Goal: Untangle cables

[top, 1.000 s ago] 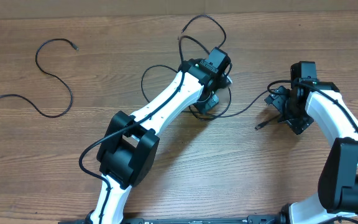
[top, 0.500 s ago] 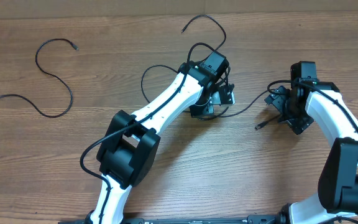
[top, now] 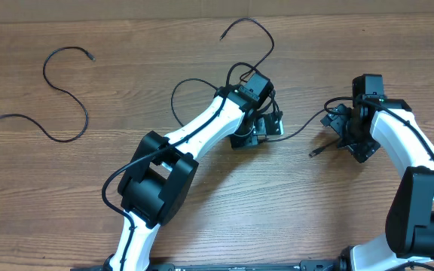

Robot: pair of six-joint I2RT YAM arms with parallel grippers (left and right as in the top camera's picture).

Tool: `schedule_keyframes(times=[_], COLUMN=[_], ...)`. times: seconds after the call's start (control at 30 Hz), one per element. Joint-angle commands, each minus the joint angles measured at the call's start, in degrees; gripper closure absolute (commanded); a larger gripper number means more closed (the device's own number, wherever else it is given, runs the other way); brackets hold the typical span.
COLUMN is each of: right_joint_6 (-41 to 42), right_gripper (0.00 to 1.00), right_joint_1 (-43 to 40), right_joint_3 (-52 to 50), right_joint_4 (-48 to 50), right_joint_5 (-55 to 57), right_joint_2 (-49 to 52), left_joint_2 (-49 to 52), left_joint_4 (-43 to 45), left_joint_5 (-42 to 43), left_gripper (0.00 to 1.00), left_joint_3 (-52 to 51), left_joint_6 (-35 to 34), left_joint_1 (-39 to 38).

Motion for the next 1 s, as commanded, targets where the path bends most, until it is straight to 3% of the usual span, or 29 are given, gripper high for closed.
schedule_keyframes(times=[0.0,0.67,0.97], right_joint_6=[0.2,0.2,0.2], right_gripper=[0.00,0.00,0.00], right_joint_1=[0.0,0.0,0.0], right_joint_3=[-0.3,-0.3,-0.3], right_joint_4=[0.3,0.3,0.3], right_joint_5=[0.0,0.0,0.0], right_joint_2=[-0.5,-0.5,-0.5], left_joint_2=[1.0,1.0,1.0], left_joint_4=[0.7,4.2,8.0], left_joint_5=[1.2,2.8,3.1], left_gripper=[0.49,0.54,0.55], left_joint_3=[-0.6,-1.0,-6.2], left_joint_6=[0.9,4.3,4.3], left_joint_1=[0.0,1.5,1.8])
